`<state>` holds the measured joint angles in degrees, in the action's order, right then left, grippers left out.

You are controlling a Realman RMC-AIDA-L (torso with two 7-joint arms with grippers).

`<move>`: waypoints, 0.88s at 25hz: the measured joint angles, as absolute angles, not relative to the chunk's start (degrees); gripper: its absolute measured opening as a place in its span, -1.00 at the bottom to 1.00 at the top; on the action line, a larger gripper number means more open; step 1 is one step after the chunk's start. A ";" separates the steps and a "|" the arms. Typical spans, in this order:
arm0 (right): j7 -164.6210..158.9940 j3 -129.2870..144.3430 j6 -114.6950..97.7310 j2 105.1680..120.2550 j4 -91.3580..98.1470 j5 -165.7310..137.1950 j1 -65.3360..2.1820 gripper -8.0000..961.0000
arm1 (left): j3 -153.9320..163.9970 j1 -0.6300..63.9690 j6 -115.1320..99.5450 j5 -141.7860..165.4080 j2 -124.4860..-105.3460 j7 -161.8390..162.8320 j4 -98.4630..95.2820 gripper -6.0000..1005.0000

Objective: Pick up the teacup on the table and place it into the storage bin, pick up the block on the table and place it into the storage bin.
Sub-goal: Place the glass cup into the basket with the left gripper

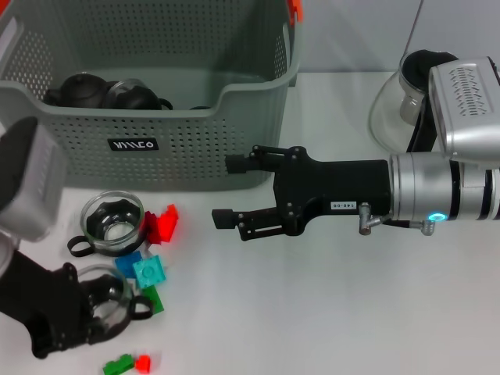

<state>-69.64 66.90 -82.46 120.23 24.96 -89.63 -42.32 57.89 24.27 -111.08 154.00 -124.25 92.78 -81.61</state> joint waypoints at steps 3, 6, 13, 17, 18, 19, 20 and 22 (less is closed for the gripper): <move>-69.62 66.89 -82.55 120.19 24.96 -89.63 -42.33 0.93 | 53.15 25.31 -114.39 151.59 -123.84 91.79 -81.93 -0.90; -69.61 66.88 -82.57 120.14 24.99 -89.74 -42.29 0.93 | 47.47 26.51 -117.77 147.51 -122.72 90.92 -81.12 -0.90; -70.14 67.01 -82.26 119.73 25.04 -90.28 -42.25 0.93 | 44.35 26.25 -118.29 142.50 -121.52 91.63 -79.83 -0.90; -71.45 67.06 -81.92 119.08 25.05 -91.49 -41.82 0.93 | 44.02 25.44 -118.60 138.91 -121.54 93.24 -81.25 -0.90; -71.54 67.09 -81.91 118.89 25.00 -91.83 -41.52 0.93 | 44.00 25.34 -118.62 137.44 -121.55 93.62 -81.46 -0.90; -71.62 67.07 -81.91 118.71 24.94 -92.26 -41.26 0.93 | 43.96 25.29 -118.62 136.19 -121.55 93.94 -81.55 -0.90; -71.78 67.00 -81.94 118.54 24.94 -92.77 -41.00 0.93 | 43.92 25.33 -118.61 135.13 -121.54 94.20 -81.60 -0.90; -72.23 66.78 -82.06 117.99 24.95 -93.64 -40.31 0.93 | 43.12 25.67 -118.51 132.59 -121.60 94.93 -82.06 -0.90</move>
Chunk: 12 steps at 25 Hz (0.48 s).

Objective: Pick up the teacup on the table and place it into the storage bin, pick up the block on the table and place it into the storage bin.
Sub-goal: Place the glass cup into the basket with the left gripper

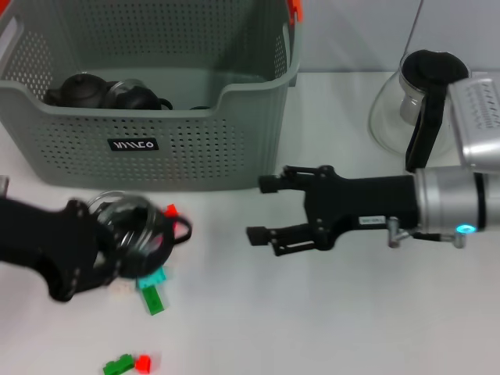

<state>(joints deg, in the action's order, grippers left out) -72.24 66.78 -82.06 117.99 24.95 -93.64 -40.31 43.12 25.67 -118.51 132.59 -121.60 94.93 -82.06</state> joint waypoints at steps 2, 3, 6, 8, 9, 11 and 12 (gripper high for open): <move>-72.54 66.77 -82.61 117.35 24.94 -93.76 -39.54 0.93 | 42.21 26.05 -118.50 130.03 -121.79 96.09 -83.32 -0.89; -72.61 66.73 -82.96 117.08 24.94 -93.68 -39.14 0.93 | 41.90 26.19 -118.41 128.75 -121.85 96.83 -84.09 -0.89; -72.68 65.97 -83.44 116.60 24.98 -93.50 -38.10 0.93 | 41.78 26.98 -118.38 123.51 -121.91 100.62 -88.78 -0.89; -72.69 65.52 -83.53 116.39 24.99 -93.65 -37.75 0.93 | 40.83 28.33 -117.46 122.00 -121.98 102.45 -90.47 -0.89; -72.70 65.43 -83.58 116.29 25.00 -93.73 -37.64 0.93 | 40.42 28.78 -117.09 121.88 -121.99 102.87 -90.61 -0.89; -72.70 65.39 -83.72 116.14 24.99 -93.76 -37.42 0.93 | 38.75 30.83 -114.63 121.61 -121.92 105.46 -90.36 -0.88; -72.71 65.39 -83.74 116.13 24.98 -93.75 -37.32 0.93 | 37.90 32.30 -112.35 121.64 -121.57 107.61 -89.15 -0.88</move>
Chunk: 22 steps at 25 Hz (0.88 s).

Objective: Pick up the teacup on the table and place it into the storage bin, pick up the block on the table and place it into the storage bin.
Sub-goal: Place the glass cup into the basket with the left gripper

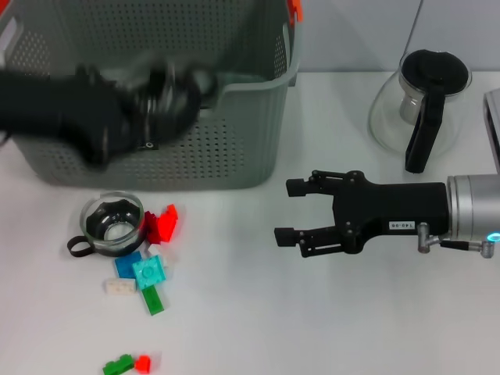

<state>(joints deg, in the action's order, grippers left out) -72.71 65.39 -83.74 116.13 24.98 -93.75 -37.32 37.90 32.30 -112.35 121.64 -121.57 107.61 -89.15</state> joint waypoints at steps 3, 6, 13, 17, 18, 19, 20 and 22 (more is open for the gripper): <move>-72.71 65.51 -83.80 116.11 24.87 -93.75 -37.11 0.93 | 37.44 35.77 -105.53 121.95 -119.40 112.56 -83.79 -0.88; -73.28 65.73 -84.68 115.95 24.62 -93.88 -36.98 0.93 | 37.98 39.45 -98.13 122.51 -115.63 117.32 -76.15 -0.87; -76.00 65.37 -87.55 115.21 24.98 -94.59 -36.31 0.93 | 38.49 48.11 -84.43 123.81 -107.94 120.46 -54.41 -0.87; -76.50 65.64 -87.62 114.94 25.00 -94.59 -36.44 0.93 | 39.73 51.71 -76.31 127.89 -107.03 120.04 -46.51 -0.86; -76.67 65.69 -87.67 114.90 25.00 -94.59 -36.54 0.93 | 40.43 52.40 -74.19 129.17 -107.17 120.06 -45.04 -0.86; -76.95 65.73 -87.75 114.82 25.01 -94.70 -36.62 0.93 | 41.19 52.77 -72.79 129.82 -107.39 120.15 -44.31 -0.86; -77.27 65.72 -87.85 114.75 25.02 -94.89 -36.69 0.93 | 42.13 53.06 -71.40 130.33 -107.68 120.26 -43.71 -0.86; -77.84 65.53 -87.89 114.63 25.03 -95.48 -36.83 0.93 | 43.84 53.22 -69.00 130.62 -108.61 120.38 -43.26 -0.85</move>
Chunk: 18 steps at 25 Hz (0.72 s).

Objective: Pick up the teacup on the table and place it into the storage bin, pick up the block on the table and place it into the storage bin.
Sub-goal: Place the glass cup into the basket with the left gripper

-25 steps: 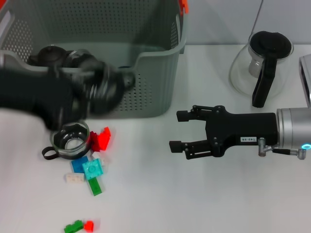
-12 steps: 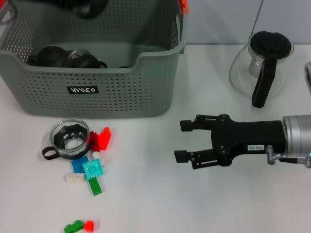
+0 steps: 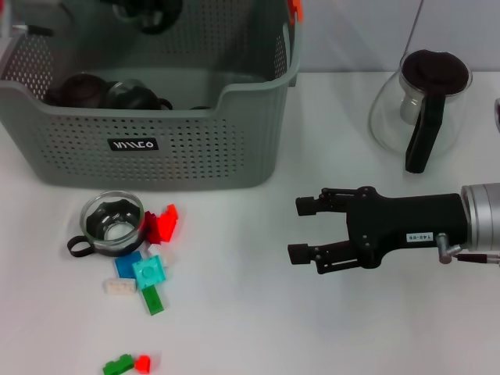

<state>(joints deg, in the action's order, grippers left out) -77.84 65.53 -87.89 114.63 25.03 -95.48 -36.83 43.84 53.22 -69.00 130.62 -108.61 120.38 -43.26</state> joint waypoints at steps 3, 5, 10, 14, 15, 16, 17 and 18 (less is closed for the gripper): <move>-78.08 65.32 -87.74 114.62 25.05 -95.85 -36.92 0.93 | 44.96 53.05 -65.87 130.62 -110.48 120.08 -43.12 -0.85; -78.09 65.28 -87.46 114.61 25.05 -95.86 -36.98 0.93 | 45.61 52.86 -63.80 130.64 -111.72 119.81 -43.08 -0.85; -78.11 65.23 -87.28 114.70 25.05 -95.86 -37.29 0.93 | 49.76 52.38 -59.66 130.68 -114.56 119.70 -42.36 -0.84; -77.87 65.26 -87.04 114.96 25.05 -95.90 -37.45 0.93 | 54.85 52.06 -55.27 130.69 -115.99 119.69 -41.02 -0.84; -77.85 65.27 -86.92 114.99 25.05 -95.90 -37.50 0.93 | 55.63 52.05 -54.45 130.70 -116.13 119.73 -40.60 -0.84; -77.82 65.29 -86.77 115.04 25.05 -95.90 -37.56 0.93 | 56.20 52.06 -53.78 130.70 -116.18 119.80 -40.32 -0.84; -77.79 65.29 -86.64 115.05 25.05 -95.90 -37.63 0.93 | 56.59 52.06 -53.22 130.70 -116.20 119.88 -40.10 -0.83; -77.75 65.30 -86.59 115.05 25.05 -95.90 -37.65 0.93 | 56.78 52.06 -52.86 130.70 -116.22 119.92 -40.00 -0.83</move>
<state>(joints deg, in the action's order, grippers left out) -77.75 65.30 -86.59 115.05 25.05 -95.90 -37.65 56.78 52.06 -52.86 130.70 -116.22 119.92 -40.00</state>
